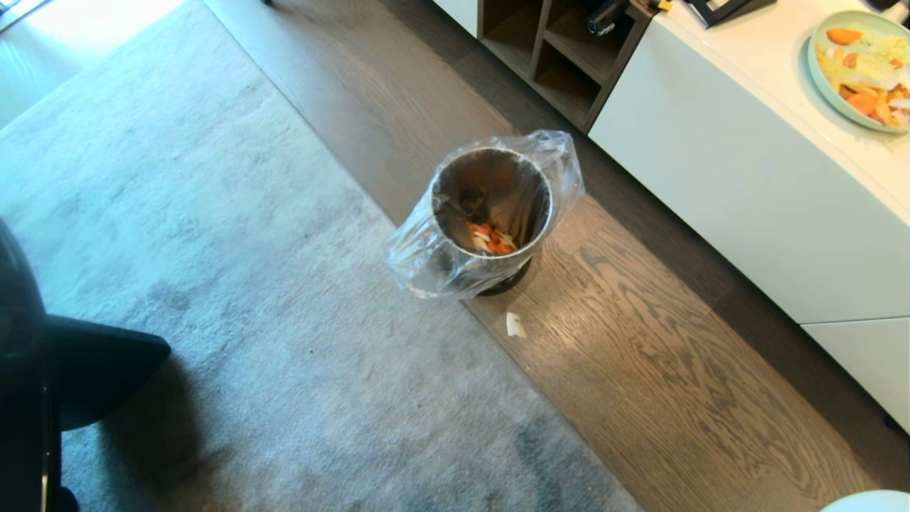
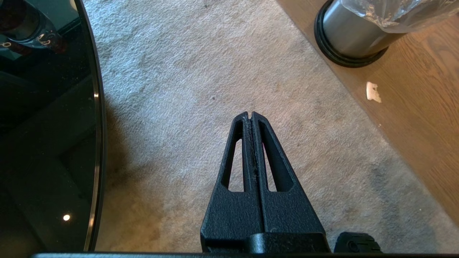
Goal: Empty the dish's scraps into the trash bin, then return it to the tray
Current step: Put the bowl back to the table
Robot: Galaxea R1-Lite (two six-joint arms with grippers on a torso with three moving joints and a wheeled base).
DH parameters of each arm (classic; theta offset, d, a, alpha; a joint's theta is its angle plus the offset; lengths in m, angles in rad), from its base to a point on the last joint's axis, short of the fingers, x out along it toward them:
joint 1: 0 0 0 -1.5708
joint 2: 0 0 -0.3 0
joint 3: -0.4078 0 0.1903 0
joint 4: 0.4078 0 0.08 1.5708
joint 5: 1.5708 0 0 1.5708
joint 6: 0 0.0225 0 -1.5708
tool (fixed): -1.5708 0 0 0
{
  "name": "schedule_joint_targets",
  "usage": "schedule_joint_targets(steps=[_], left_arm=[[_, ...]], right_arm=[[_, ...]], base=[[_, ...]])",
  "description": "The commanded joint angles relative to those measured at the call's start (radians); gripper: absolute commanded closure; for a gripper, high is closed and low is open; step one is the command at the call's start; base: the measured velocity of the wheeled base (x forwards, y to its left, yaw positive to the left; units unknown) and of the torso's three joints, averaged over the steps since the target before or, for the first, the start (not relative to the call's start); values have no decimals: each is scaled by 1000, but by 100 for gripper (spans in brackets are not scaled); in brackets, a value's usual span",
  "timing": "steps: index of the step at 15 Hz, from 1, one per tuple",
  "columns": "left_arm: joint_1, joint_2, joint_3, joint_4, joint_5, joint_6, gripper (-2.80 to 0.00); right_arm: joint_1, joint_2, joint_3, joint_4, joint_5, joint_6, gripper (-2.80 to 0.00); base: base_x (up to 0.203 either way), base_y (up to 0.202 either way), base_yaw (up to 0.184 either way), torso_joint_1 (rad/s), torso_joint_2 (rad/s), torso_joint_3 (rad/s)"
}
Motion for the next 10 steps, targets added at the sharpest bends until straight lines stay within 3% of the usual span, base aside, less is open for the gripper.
schedule_joint_targets(steps=[1,10], left_arm=[[0,0,0,-1,0,-1,0],[0,0,0,-1,0,-2,0]], right_arm=[[0,4,0,0,0,-1,0],[0,4,0,0,0,-1,0]], base=[[0,0,0,0,0,0],[0,0,0,0,0,0]])
